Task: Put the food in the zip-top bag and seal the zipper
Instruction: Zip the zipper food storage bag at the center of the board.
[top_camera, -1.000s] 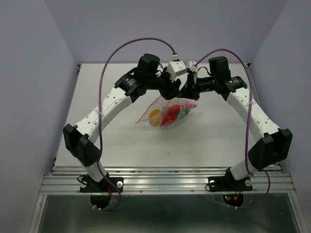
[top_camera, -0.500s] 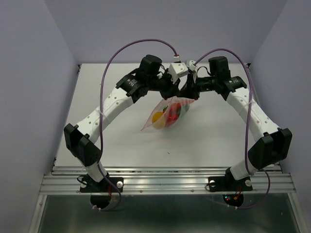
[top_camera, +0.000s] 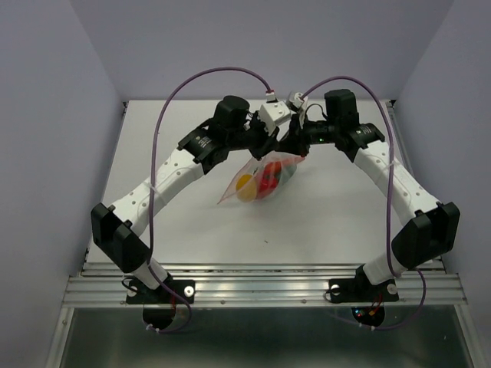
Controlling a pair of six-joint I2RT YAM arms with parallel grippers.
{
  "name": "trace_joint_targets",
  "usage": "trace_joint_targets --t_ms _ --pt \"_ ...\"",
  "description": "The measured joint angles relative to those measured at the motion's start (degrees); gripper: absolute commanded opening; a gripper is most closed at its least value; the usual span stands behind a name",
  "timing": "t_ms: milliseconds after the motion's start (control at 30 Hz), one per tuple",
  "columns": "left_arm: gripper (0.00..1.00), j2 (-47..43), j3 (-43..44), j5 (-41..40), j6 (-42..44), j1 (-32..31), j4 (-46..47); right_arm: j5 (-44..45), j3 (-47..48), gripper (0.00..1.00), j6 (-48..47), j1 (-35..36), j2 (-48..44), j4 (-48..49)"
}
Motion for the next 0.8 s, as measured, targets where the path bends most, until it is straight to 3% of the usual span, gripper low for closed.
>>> trace_joint_targets --t_ms 800 --pt "0.00 -4.39 -9.25 -5.25 -2.91 -0.15 7.34 1.57 -0.26 0.01 2.67 -2.21 -0.07 1.14"
